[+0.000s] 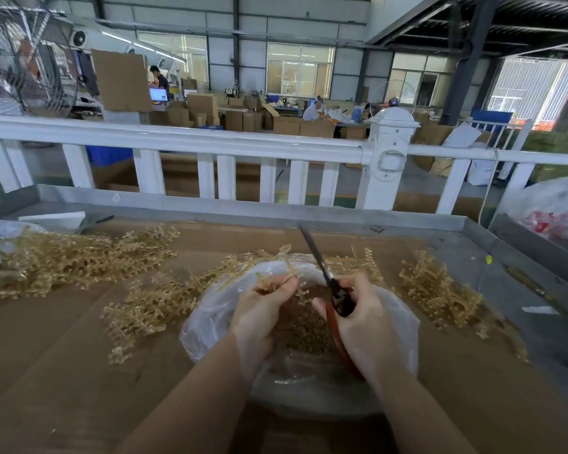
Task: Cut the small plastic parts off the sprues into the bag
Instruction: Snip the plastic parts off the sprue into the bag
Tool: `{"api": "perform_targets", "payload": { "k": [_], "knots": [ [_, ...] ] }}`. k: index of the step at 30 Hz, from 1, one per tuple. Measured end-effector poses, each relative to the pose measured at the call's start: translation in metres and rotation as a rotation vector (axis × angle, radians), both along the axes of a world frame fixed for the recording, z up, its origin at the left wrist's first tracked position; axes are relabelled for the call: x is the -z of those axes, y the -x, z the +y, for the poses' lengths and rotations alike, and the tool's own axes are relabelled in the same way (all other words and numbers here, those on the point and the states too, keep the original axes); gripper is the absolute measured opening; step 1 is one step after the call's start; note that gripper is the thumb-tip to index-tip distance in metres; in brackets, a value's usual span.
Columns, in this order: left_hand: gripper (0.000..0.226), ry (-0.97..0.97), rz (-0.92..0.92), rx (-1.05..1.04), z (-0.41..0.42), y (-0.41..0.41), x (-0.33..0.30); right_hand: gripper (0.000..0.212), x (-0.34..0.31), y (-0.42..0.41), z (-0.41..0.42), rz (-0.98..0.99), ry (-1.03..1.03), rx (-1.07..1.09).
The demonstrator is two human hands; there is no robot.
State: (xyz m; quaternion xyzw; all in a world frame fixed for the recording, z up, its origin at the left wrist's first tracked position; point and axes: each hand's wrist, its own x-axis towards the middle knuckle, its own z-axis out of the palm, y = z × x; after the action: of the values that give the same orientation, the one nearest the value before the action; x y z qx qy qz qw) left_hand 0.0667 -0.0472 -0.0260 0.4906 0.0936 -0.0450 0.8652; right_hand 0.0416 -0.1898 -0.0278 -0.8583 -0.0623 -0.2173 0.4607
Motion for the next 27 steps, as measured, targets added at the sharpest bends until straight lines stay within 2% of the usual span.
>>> {"api": "perform_targets", "payload": {
  "k": [6,9,21,27],
  "knots": [
    [0.009,0.151,0.002,-0.129,0.004,-0.005,0.013,0.040,0.012,-0.001,0.004,-0.039,0.180,0.000],
    [0.018,0.235,0.022,-0.150,0.008,-0.005,0.015,0.039,0.017,0.001,0.005,-0.083,0.243,0.008],
    [0.016,0.345,0.018,-0.306,0.006,-0.002,0.011,0.035,0.021,0.006,0.002,-0.064,0.380,-0.058],
    [0.031,0.386,0.006,-0.326,0.008,0.000,0.014,0.036,0.022,0.006,0.002,-0.042,0.392,-0.053]
  ]
}}
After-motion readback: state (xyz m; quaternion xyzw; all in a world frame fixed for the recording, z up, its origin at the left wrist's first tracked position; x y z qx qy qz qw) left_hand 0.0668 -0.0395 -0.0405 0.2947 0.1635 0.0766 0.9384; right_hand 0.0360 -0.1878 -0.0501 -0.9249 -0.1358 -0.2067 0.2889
